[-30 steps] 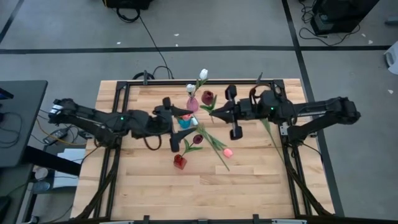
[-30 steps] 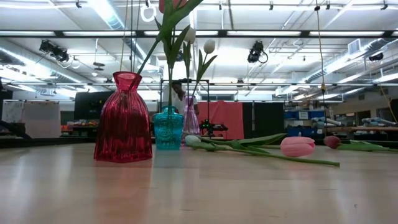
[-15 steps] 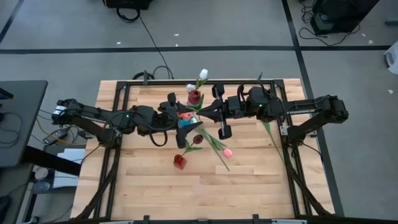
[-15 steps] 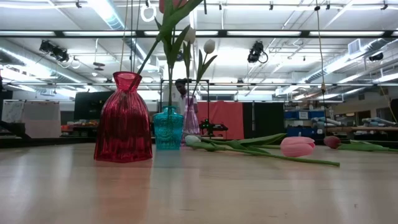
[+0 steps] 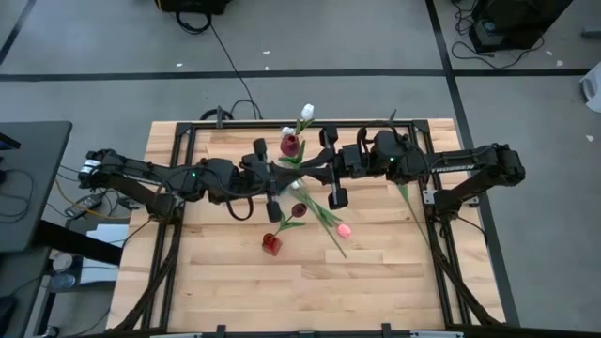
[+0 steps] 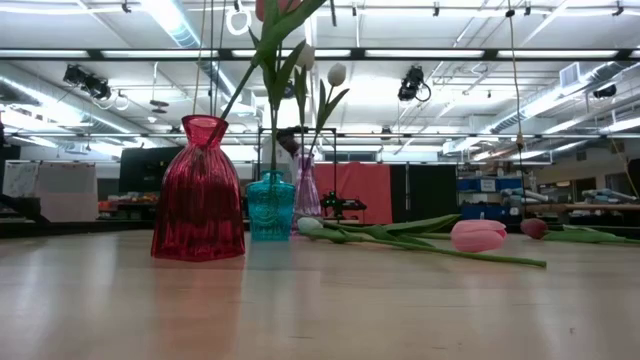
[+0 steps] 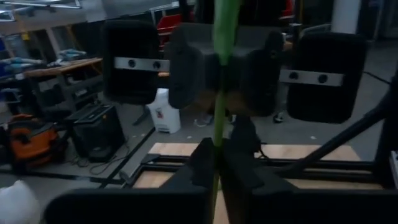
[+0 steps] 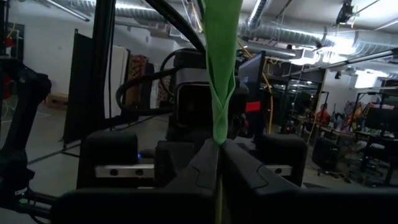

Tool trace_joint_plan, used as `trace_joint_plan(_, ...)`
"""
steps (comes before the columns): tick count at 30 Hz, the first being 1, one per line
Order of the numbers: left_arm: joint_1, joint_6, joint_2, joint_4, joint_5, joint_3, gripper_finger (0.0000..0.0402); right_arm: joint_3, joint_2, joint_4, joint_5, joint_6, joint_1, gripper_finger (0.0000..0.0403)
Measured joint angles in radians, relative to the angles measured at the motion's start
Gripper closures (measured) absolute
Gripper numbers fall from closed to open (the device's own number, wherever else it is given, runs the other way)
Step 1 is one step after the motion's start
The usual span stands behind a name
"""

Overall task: Sort flowers into vase by color
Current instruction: Put the bottom red flower into the red vase

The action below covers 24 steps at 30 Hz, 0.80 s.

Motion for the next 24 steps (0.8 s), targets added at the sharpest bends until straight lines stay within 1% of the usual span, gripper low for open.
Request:
trace_joint_plan(1,0.0,0.007,0.0,0.001,0.014,0.0,0.039,0.0,0.0,0.0,0.0,0.003,0.001,0.0366)
trace_joint_plan(5,0.0,0.012,-0.004,0.016,0.03,0.0,0.039,-0.001,-0.022,-0.044,-0.021,0.009,0.001,0.0321)
trace_joint_plan(9,-0.008,0.014,-0.047,-0.015,0.084,0.0,0.0391,-0.001,-0.104,-0.15,-0.058,0.008,0.002,0.0281)
trace_joint_plan(12,-0.036,0.012,-0.104,-0.071,0.097,0.0,0.0391,-0.001,-0.187,-0.278,-0.051,0.008,0.01,0.0269)
trace_joint_plan(15,-0.083,0.014,-0.154,-0.143,0.092,0.0,0.0391,-0.003,-0.262,-0.419,-0.019,0.003,0.025,0.0268)
trace_joint_plan(18,-0.144,0.022,-0.185,-0.203,0.018,0.0,0.0391,-0.036,-0.325,-0.502,0.053,0.001,0.055,0.027)
trace_joint_plan(22,-0.23,0.035,-0.21,-0.258,-0.092,0.0,0.0391,-0.125,-0.398,-0.511,0.173,0.003,0.096,0.027)
trace_joint_plan(24,-0.275,0.032,-0.224,-0.283,-0.119,0.0,0.0391,-0.172,-0.433,-0.5,0.222,0.006,0.109,0.027)
